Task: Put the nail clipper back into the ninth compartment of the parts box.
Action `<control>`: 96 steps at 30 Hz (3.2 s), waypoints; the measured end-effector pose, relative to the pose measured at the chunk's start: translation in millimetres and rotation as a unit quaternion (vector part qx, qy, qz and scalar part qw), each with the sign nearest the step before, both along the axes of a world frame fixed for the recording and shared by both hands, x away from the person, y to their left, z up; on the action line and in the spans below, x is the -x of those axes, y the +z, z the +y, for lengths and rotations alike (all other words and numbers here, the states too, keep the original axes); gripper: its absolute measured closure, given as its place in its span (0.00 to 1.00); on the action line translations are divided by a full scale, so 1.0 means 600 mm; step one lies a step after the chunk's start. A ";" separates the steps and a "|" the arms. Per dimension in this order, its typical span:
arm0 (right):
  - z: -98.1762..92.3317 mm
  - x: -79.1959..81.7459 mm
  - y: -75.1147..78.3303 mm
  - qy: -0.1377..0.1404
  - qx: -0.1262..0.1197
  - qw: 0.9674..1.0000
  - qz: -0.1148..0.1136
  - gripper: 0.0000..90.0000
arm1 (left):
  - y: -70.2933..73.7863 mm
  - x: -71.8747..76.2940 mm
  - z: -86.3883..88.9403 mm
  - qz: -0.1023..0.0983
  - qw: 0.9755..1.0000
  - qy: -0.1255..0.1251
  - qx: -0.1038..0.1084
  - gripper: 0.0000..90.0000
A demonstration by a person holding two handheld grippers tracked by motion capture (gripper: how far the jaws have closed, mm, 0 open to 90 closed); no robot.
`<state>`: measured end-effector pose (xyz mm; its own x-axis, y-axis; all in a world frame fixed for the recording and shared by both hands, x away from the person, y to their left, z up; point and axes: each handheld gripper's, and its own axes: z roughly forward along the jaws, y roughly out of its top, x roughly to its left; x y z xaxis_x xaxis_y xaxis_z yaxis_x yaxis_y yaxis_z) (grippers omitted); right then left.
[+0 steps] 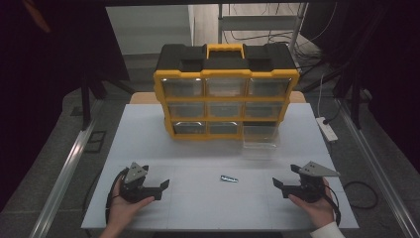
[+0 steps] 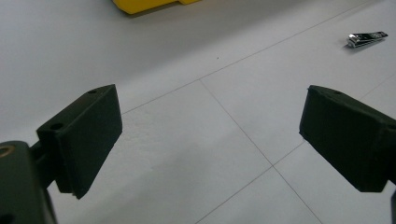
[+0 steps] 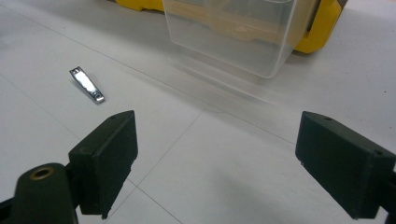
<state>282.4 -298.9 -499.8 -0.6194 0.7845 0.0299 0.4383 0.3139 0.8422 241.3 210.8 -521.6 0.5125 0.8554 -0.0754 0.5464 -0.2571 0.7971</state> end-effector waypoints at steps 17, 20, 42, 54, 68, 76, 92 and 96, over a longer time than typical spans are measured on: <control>0.003 -0.004 -0.007 -0.006 0.011 1.000 0.010 0.17 | 0.002 -0.010 -0.001 -0.002 1.000 -0.005 0.005 0.08; 0.000 -0.003 -0.007 -0.007 0.008 1.000 0.010 0.17 | 0.002 -0.008 0.001 -0.002 1.000 -0.004 0.005 0.08; 0.013 -0.012 -0.009 0.008 0.019 1.000 0.014 0.17 | 0.004 -0.004 0.012 -0.011 1.000 -0.012 0.003 0.09; 0.024 -0.006 -0.007 0.004 0.028 0.999 0.021 0.17 | 0.008 -0.013 0.011 -0.013 1.000 -0.021 0.007 0.10; 0.045 -0.011 0.020 0.032 0.047 0.998 0.019 0.17 | 0.008 -0.009 0.011 -0.014 1.000 -0.019 0.006 0.10; 0.058 -0.021 0.061 0.049 0.053 0.997 0.023 0.17 | 0.009 -0.005 0.010 -0.017 1.000 -0.023 0.005 0.10; 0.115 -0.042 0.096 0.105 0.106 0.988 0.031 0.15 | 0.006 -0.007 0.007 -0.015 1.000 -0.026 0.001 0.10; 0.125 -0.047 0.102 0.110 0.110 0.987 0.032 0.16 | 0.006 -0.007 0.007 -0.016 1.000 -0.027 0.002 0.10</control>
